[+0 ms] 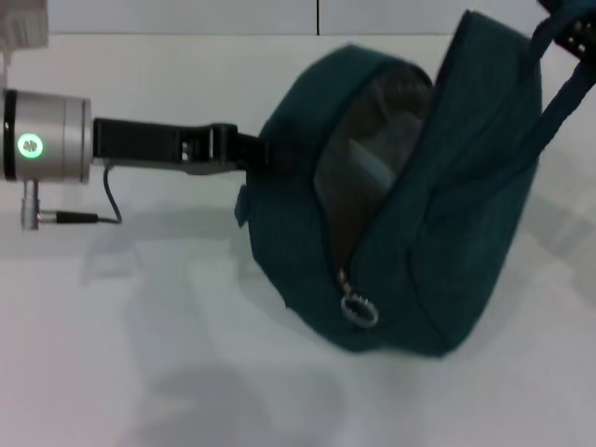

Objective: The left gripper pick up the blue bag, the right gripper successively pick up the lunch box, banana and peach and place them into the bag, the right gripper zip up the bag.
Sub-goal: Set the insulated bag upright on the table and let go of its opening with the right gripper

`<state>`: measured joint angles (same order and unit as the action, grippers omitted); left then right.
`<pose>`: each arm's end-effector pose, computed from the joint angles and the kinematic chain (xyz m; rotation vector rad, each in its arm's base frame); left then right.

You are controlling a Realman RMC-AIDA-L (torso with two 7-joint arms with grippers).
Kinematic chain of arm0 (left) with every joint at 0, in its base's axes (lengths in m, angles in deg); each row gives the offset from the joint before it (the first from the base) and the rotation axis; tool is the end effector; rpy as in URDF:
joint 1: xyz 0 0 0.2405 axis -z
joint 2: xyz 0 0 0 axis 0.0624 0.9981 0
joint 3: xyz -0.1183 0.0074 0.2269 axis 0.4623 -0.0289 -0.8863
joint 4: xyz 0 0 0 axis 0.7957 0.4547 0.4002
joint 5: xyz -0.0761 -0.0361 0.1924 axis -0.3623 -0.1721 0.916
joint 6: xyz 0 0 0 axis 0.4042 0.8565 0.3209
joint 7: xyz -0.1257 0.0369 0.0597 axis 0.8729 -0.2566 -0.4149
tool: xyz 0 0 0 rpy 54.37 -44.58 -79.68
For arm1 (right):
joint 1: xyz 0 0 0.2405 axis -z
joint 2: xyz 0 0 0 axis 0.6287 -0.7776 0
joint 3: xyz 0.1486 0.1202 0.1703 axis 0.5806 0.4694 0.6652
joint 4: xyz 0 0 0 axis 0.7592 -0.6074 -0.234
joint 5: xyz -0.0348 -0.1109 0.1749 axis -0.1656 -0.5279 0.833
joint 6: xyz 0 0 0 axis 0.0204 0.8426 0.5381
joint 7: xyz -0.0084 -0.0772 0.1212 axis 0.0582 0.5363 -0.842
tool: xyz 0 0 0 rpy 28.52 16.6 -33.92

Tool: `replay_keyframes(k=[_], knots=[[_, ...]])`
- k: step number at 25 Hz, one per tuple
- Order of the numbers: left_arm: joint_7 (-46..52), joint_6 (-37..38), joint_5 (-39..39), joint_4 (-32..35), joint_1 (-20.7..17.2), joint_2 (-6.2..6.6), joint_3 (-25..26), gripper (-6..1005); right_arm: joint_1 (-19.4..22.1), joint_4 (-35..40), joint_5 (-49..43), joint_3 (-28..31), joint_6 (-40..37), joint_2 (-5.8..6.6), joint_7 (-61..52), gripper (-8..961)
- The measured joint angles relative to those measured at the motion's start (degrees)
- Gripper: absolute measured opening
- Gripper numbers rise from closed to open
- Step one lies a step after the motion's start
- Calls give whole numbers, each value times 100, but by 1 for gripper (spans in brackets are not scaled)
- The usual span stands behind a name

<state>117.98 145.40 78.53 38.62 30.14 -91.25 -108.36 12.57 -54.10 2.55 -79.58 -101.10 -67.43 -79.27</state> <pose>-0.1973 0.3460 0.0210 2.5554 1.5667 0.7072 0.2282 0.3337 0.0535 -2.0089 0.0349 1.3655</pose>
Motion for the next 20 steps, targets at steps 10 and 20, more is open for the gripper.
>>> replay_keyframes(k=[10,20], knots=[[-386,-38,-26,-437,-28,-36,34,49,157,74,-1155,-305,1470,76,-957,886],[-427,-47,-27,-451,-24,-8,34,49,795,573,-1555,-274,506,328,-1598,885]])
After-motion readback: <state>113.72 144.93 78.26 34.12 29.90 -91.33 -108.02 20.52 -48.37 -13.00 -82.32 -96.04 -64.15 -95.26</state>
